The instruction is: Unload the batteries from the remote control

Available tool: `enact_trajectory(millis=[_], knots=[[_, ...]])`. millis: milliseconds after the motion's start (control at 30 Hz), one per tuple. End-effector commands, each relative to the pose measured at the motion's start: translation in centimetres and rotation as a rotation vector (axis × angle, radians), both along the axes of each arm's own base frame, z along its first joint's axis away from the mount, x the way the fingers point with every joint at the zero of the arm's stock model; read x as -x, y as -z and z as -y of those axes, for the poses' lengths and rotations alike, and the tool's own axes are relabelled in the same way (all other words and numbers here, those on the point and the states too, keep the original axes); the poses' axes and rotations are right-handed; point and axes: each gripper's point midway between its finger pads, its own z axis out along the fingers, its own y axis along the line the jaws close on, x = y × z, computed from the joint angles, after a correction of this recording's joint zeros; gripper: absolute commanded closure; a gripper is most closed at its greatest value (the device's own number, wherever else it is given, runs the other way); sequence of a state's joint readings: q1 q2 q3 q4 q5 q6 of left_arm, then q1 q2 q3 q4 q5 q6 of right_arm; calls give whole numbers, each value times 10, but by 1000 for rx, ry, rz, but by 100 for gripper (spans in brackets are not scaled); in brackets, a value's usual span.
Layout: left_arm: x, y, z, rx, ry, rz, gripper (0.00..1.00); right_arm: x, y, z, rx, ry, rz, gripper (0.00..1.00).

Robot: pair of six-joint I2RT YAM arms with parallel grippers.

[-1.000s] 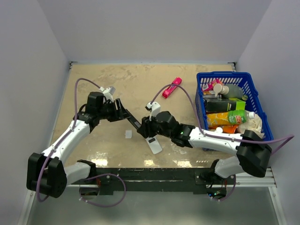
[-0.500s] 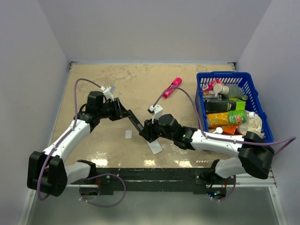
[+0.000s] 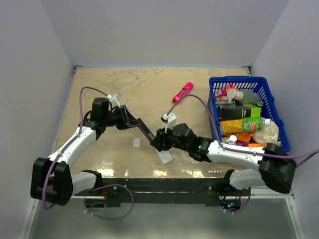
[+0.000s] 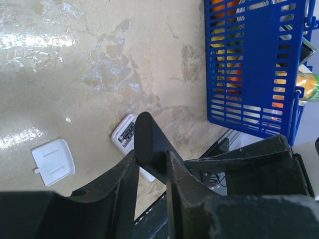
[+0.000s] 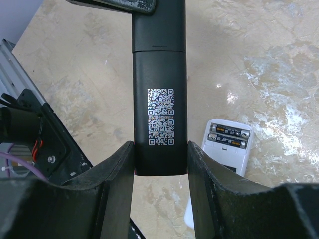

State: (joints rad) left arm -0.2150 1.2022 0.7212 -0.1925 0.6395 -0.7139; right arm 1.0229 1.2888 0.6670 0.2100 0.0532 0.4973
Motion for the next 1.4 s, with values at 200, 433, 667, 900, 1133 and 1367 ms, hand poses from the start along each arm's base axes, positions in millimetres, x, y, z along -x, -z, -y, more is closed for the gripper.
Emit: enact_trajectory(millis=[200, 433, 667, 900, 1133, 1367], knots=[[3, 5, -3, -7, 31, 27, 61, -9, -33, -3, -93, 32, 65, 88], [18, 7, 1, 35, 54, 56, 34, -11, -42, -11, -120, 31, 64, 89], [21, 9, 0, 11, 72, 72, 35, -13, -44, -16, -115, 21, 68, 89], [17, 8, 2, 31, 58, 60, 33, -13, -34, -19, -105, 12, 50, 89], [13, 9, 3, 47, 35, 40, 35, -12, -31, -20, -104, 8, 45, 90], [11, 20, 2, 27, 28, 8, 41, -11, -38, -21, -120, 3, 54, 90]])
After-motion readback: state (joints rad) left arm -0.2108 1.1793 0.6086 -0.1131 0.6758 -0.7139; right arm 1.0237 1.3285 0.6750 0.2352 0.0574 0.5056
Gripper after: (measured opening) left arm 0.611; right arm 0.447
